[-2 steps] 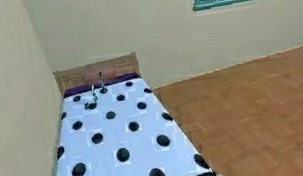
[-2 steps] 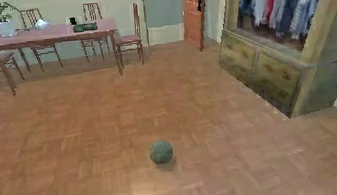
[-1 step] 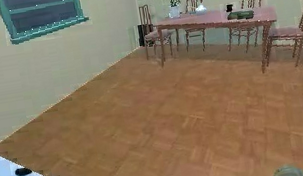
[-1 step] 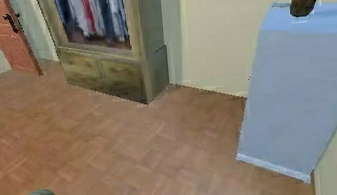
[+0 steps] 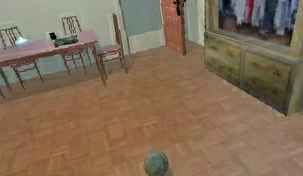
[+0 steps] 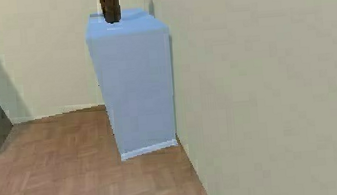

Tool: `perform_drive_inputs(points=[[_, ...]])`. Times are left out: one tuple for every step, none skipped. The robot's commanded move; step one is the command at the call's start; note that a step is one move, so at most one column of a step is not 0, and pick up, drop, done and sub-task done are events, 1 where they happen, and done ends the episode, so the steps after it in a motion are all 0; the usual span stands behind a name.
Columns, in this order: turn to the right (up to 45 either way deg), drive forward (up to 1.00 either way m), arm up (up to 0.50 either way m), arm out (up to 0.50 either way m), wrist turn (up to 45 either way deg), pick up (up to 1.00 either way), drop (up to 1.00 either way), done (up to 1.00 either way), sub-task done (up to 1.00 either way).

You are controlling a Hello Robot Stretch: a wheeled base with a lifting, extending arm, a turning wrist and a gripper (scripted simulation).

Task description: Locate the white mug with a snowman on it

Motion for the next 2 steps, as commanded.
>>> perform_drive_inputs(points=[[24.0,0.00,0.00,0.00,0.0,0.00,0.00,0.00,0.00],[0.0,1.00,0.00,0.00,0.0,0.00,0.00,0.00,0.00]])
